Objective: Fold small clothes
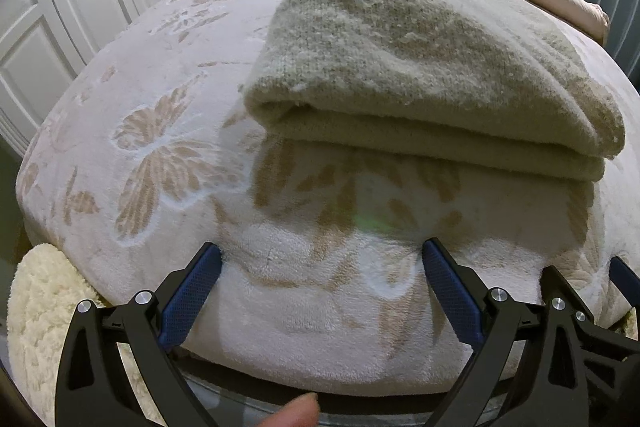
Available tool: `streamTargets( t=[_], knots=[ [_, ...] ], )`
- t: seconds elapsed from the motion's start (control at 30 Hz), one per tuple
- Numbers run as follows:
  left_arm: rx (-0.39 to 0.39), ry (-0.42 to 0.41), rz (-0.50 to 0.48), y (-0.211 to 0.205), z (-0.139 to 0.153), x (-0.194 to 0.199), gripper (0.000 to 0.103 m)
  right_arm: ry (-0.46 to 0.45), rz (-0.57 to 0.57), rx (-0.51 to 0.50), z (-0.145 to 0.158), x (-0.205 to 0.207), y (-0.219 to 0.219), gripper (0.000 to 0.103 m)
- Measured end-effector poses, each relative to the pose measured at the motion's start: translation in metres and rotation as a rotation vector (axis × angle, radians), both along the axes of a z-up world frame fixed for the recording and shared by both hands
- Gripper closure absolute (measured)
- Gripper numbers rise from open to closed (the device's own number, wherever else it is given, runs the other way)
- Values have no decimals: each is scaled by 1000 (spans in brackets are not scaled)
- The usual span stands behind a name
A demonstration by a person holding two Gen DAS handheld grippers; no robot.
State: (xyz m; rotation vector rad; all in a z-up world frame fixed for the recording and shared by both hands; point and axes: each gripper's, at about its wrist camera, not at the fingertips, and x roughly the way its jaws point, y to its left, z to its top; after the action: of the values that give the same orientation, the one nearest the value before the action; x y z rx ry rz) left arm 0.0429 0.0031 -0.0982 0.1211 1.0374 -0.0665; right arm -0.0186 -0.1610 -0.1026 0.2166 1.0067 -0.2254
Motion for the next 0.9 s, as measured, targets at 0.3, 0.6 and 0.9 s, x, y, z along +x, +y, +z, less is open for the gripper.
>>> streamTargets(
  t=[0.3, 0.6, 0.9],
  knots=[
    [1, 1, 2, 1, 0, 2, 5, 3, -1, 1, 0, 0, -2, 5],
    [3, -2, -1, 0, 0, -1, 5, 2, -4, 0, 0, -3, 1, 5],
    [6, 0, 3, -3, -1, -4, 5, 2, -4, 1, 0, -2, 0, 5]
  ],
)
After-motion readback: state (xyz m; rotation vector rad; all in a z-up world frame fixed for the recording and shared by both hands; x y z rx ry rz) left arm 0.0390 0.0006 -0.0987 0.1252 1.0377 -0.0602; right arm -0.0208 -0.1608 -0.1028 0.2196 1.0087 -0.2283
